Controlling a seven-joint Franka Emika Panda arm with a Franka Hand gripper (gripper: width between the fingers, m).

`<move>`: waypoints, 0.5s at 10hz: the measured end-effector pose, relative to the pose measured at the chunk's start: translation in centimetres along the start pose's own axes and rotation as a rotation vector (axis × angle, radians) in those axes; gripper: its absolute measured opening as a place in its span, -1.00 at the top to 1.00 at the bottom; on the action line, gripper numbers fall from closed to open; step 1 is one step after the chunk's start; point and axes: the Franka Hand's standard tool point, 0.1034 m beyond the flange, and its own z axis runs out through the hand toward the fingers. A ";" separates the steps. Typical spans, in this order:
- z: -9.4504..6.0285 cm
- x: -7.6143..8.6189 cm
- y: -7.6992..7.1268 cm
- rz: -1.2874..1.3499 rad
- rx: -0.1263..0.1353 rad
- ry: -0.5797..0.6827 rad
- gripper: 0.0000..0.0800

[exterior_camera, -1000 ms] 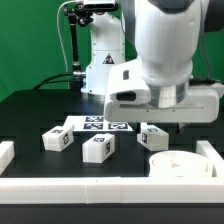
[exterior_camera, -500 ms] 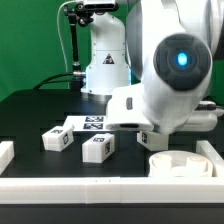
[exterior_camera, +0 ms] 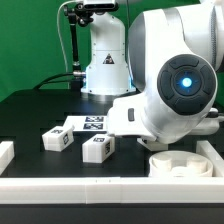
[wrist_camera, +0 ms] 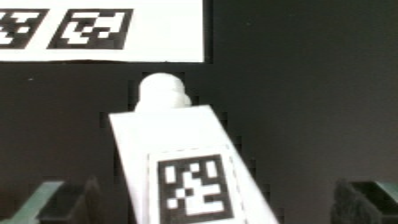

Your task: Assemble stool

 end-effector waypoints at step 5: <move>1.3 0.9 0.0 0.001 0.000 0.022 -0.62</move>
Offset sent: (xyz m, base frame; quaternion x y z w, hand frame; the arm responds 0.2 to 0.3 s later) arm -0.0118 0.0035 -0.0108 0.0038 0.0269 -0.0050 0.9996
